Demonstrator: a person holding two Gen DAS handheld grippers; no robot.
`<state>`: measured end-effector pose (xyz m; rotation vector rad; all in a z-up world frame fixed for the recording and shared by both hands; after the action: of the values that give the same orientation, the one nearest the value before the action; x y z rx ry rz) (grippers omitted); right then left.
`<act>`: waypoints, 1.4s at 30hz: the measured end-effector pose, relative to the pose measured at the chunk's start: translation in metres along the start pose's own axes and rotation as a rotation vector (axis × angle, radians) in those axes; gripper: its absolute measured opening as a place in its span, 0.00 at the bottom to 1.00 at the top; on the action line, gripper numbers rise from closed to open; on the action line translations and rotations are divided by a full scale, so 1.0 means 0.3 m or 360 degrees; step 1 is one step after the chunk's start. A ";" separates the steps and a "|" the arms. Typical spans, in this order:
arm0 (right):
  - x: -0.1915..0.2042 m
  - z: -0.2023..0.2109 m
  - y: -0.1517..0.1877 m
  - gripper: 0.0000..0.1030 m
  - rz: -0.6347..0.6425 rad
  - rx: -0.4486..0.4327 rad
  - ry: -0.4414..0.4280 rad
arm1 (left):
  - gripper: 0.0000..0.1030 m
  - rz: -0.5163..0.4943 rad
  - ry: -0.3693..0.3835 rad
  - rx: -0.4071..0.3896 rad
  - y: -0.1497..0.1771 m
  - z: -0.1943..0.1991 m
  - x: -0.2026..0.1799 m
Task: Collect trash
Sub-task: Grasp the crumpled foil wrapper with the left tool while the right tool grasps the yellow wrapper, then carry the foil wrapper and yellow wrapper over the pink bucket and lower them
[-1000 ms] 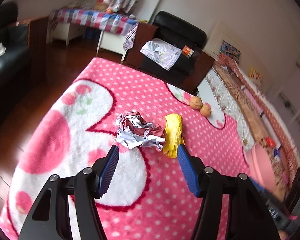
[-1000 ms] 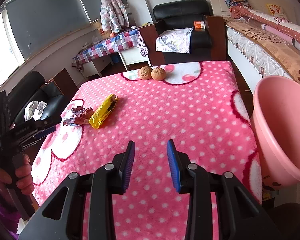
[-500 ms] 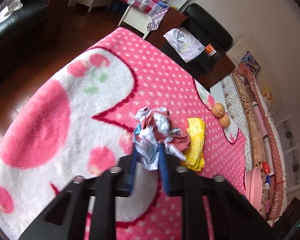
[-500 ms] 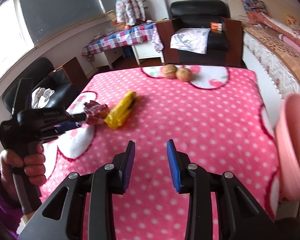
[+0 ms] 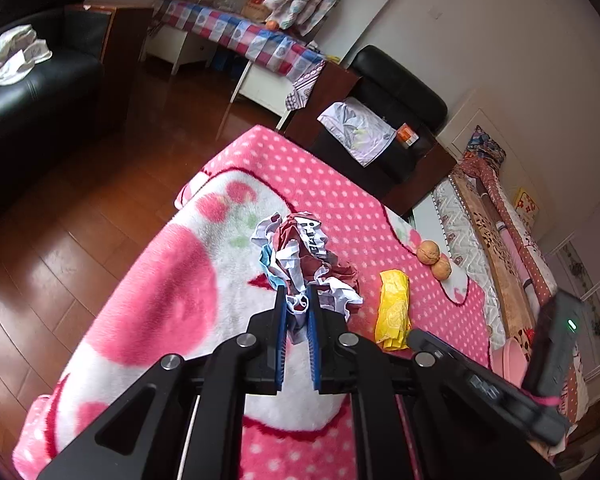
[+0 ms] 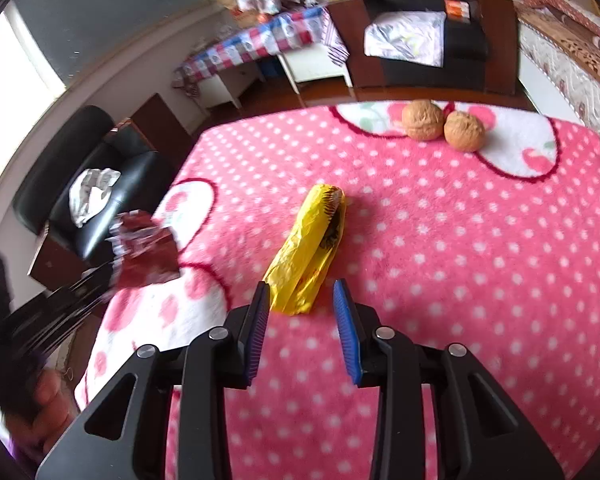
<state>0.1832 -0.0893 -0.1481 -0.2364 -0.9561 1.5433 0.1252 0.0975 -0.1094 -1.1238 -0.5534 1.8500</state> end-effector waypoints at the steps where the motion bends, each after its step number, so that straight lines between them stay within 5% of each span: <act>1: 0.001 -0.017 0.000 0.33 -0.0025 0.0014 0.0002 | 0.08 -0.0010 0.0009 -0.0003 -0.001 0.006 -0.002; 9: 0.042 -0.090 0.004 0.33 -0.0030 0.0043 -0.0019 | 0.08 -0.0050 0.0059 0.0007 0.012 0.024 -0.021; 12: 0.037 -0.087 0.006 0.14 -0.0035 0.0031 -0.0043 | 0.08 -0.0057 0.0068 0.0012 0.018 0.027 -0.031; 16: 0.013 -0.033 -0.002 0.09 -0.0022 -0.0023 -0.0051 | 0.08 -0.0068 0.0081 0.0017 0.027 0.034 -0.045; 42: -0.232 0.390 0.054 0.09 0.0073 -0.0237 0.0154 | 0.08 -0.0294 0.0265 0.0107 0.137 0.027 -0.363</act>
<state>0.1127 -0.2006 -0.1103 -0.4376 -0.9960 1.4900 0.1223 -0.0161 -0.0833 -1.1306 -0.4783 1.5891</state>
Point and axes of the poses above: each gripper's, at about its wrist camera, not at the fingertips, and z roughly against the way its jaws point, x to its left, y to its underside, the point moved 10 cm from there along -z, roughly the way its jaws point, and after that the axes turned 14 degrees about -x, right-handed, at the moved point
